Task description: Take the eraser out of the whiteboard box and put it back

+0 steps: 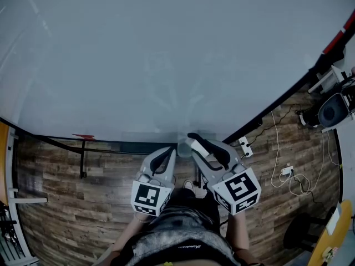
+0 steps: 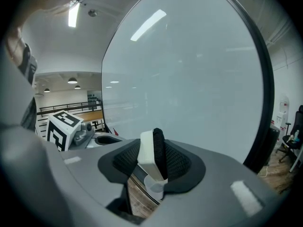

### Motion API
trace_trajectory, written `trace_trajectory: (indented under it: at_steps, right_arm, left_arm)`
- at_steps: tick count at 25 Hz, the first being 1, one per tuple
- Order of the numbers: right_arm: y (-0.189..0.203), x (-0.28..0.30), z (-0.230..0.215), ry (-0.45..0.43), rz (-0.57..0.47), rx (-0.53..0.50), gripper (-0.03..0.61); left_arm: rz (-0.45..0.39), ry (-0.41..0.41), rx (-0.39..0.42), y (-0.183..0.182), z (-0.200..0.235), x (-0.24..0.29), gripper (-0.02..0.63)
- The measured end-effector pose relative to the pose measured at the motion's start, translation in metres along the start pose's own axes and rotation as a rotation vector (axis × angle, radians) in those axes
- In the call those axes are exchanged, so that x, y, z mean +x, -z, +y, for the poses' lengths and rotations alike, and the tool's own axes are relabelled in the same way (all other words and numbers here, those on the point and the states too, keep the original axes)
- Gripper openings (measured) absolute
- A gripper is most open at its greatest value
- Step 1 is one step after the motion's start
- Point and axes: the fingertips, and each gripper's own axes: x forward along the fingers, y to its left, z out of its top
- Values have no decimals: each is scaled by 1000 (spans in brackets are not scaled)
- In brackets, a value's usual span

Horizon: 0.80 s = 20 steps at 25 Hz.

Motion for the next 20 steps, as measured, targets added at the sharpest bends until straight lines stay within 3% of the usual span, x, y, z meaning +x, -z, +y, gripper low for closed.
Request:
trace_trajectory:
  at_steps: [20]
  right_arm:
    - [-4, 2, -4, -40, -35, 15, 157]
  left_arm:
    - [-35, -37, -14, -10, -2, -4, 0]
